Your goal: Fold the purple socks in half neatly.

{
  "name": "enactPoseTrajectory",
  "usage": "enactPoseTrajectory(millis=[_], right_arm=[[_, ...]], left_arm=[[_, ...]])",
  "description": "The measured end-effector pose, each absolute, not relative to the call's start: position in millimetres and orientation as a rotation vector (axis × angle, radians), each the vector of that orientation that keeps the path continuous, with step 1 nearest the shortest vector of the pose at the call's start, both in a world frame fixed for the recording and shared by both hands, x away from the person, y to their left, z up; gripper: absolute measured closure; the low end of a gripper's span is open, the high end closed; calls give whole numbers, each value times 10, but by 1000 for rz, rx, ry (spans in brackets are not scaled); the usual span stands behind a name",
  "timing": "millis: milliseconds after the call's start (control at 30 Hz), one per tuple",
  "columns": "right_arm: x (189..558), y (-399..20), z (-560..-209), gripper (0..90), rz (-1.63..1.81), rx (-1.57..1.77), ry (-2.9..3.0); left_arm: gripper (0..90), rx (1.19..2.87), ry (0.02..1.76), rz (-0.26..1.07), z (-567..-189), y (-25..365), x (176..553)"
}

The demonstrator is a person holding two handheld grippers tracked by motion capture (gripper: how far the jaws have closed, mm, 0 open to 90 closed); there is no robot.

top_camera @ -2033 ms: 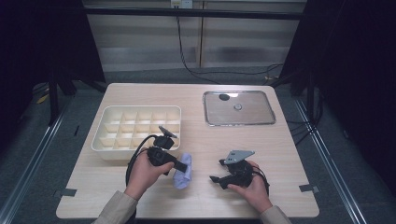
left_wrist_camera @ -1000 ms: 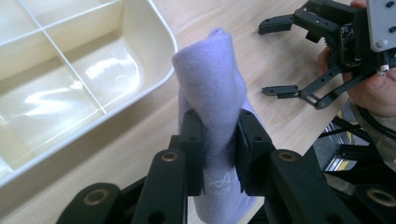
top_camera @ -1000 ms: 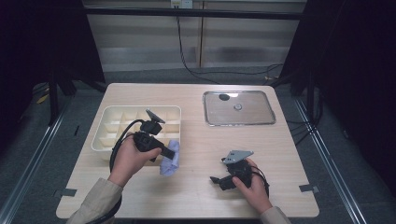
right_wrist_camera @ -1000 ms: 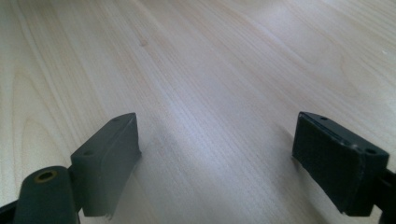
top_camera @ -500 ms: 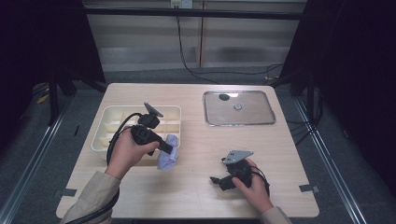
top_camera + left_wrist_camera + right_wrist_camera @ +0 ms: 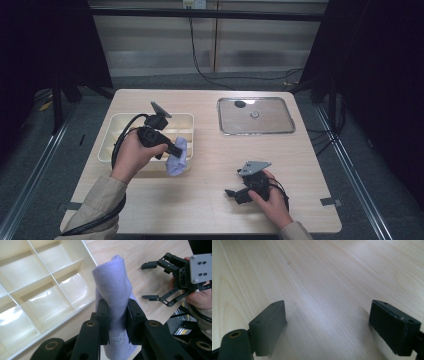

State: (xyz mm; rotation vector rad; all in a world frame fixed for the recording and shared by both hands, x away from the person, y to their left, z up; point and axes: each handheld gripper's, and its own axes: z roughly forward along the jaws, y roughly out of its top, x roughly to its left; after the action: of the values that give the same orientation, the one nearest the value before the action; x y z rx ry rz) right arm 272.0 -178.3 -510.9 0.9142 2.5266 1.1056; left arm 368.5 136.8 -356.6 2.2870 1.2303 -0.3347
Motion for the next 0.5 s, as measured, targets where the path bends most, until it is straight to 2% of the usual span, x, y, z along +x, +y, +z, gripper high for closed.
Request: enactPoseTrajectory(millis=[500], right_arm=[[2720,-1783,-5108,134,1105,914,2527]], left_arm=[[751,2277,1230,-347,-3484,1351,3851]])
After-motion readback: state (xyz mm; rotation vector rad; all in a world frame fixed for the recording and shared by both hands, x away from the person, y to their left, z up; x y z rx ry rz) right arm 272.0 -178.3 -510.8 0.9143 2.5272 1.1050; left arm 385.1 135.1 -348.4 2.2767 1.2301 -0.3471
